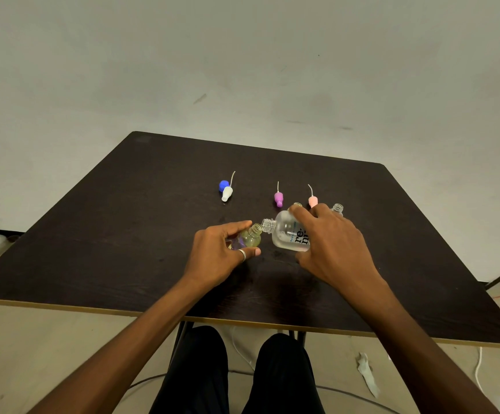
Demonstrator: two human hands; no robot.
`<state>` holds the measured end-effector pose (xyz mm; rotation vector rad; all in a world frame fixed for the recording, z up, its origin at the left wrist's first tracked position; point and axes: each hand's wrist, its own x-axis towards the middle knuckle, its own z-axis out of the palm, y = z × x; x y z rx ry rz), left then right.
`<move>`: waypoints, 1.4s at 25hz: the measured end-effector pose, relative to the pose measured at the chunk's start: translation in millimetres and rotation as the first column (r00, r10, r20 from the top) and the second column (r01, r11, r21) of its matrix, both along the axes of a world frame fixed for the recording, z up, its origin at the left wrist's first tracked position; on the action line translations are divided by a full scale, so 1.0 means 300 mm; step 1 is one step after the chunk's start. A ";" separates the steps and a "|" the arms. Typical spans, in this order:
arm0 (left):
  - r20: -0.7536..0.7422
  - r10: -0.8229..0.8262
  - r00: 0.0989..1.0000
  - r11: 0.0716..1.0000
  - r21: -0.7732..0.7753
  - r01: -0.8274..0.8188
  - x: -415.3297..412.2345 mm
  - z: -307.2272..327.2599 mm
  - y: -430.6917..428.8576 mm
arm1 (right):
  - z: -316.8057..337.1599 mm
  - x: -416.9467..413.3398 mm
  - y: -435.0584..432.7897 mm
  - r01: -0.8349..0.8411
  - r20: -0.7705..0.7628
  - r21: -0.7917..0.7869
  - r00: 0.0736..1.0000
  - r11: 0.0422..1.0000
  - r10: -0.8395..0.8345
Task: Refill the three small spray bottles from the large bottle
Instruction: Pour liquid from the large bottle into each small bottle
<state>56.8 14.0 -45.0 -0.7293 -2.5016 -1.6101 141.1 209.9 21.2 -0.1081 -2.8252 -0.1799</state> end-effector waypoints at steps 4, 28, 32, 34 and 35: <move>0.009 0.004 1.000 1.000 0.008 -0.004 0.000 -0.002 0.001 | -0.004 -0.001 0.000 0.005 -0.006 0.003 1.000 1.000 -0.005; 0.051 -0.001 0.999 1.000 0.002 0.001 0.004 -0.004 0.005 | 0.001 0.002 -0.002 0.001 -0.008 0.014 1.000 1.000 -0.001; 0.063 -0.006 0.998 1.000 0.009 0.005 0.008 -0.008 0.007 | 0.001 0.001 -0.001 0.001 -0.006 0.009 1.000 1.000 -0.001; 0.075 -0.010 0.997 1.000 0.028 0.008 0.010 -0.010 0.007 | 0.002 0.001 0.000 -0.001 -0.005 0.003 1.000 1.000 0.001; 0.083 -0.014 0.996 0.999 0.038 0.010 0.012 -0.009 0.008 | 0.002 0.001 0.001 -0.001 -0.007 0.000 1.000 1.000 0.001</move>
